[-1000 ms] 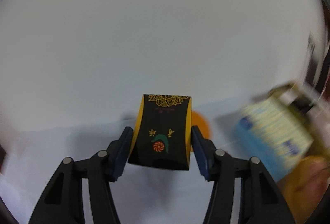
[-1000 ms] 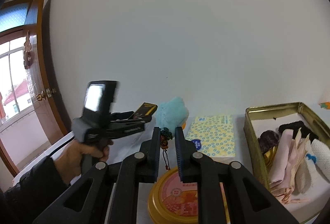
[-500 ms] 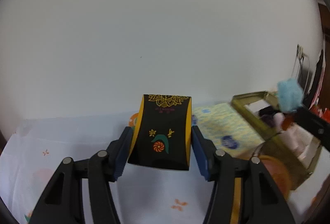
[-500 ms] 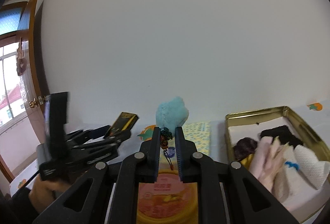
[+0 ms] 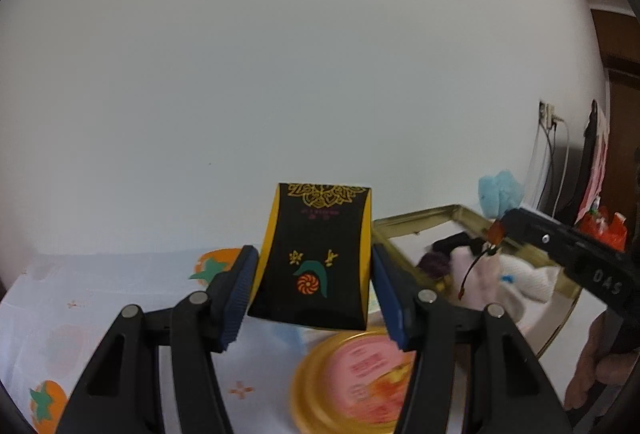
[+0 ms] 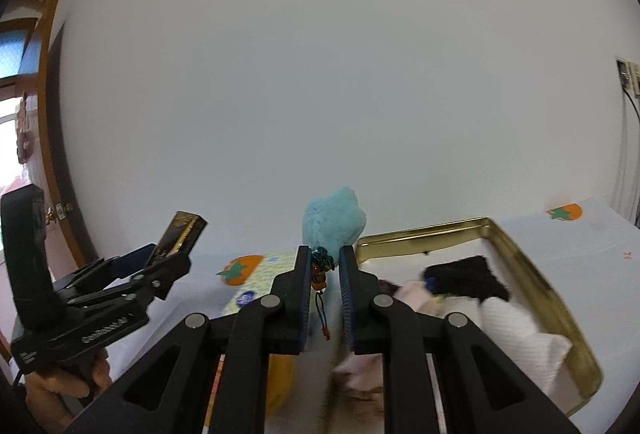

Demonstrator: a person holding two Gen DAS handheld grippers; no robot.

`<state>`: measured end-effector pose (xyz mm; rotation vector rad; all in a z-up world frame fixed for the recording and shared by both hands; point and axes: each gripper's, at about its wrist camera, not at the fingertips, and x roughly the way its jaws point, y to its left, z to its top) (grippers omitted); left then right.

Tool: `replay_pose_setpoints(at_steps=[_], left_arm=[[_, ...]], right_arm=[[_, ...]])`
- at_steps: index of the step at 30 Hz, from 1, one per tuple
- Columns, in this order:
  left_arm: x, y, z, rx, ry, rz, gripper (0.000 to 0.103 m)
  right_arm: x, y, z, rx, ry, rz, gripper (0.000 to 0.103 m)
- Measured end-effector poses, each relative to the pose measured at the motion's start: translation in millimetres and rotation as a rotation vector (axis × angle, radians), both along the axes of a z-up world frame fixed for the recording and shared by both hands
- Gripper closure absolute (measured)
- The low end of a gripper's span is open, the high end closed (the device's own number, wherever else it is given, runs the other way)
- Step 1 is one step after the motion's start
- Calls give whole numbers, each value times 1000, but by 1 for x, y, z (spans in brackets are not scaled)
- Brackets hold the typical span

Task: Organize soft objects
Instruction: 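Carry the black pouch and teal pompom over the gold tray with both grippers, then open both grippers to drop the pouch and pompom into the tray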

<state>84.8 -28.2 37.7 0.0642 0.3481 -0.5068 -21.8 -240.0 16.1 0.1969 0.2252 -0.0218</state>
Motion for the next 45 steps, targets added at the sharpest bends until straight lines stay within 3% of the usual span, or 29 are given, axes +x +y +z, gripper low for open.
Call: replay_pose_setpoints(at_steps=[6,19,25,28,38,40,41,42,43,44,45], left_arm=[[-1,-36,3,-24,3,-41,47],[0,-136,3,7,48,-127,47],[13,-179,-5,50,123,-107,47],[20,-188,-11,111,160,-87,47],[35,-203,-13,161,245,7,42],[36,-205,-15,184,263,41,13],[36,-206,-14,194,265,54,6],[35,-207,-13,197,259,59,1],[32,-207,-11,193,242,58,0],[31,-207,-11,193,237,60,0],[30,-207,-11,194,240,65,0]], right_arm=[[-6,-39,2,25,-7,-65,87],[-7,-119,12,25,-11,-227,87],[12,-141,10,55,50,-211,87],[25,-148,5,57,86,-194,87],[45,-156,-4,79,165,-104,87],[46,-154,-3,89,167,-78,81],[46,-153,-4,95,175,-67,68],[48,-153,-6,107,192,-53,45],[49,-153,-8,114,201,-50,35],[48,-153,-10,114,193,-61,25],[47,-154,-11,114,181,-63,25]])
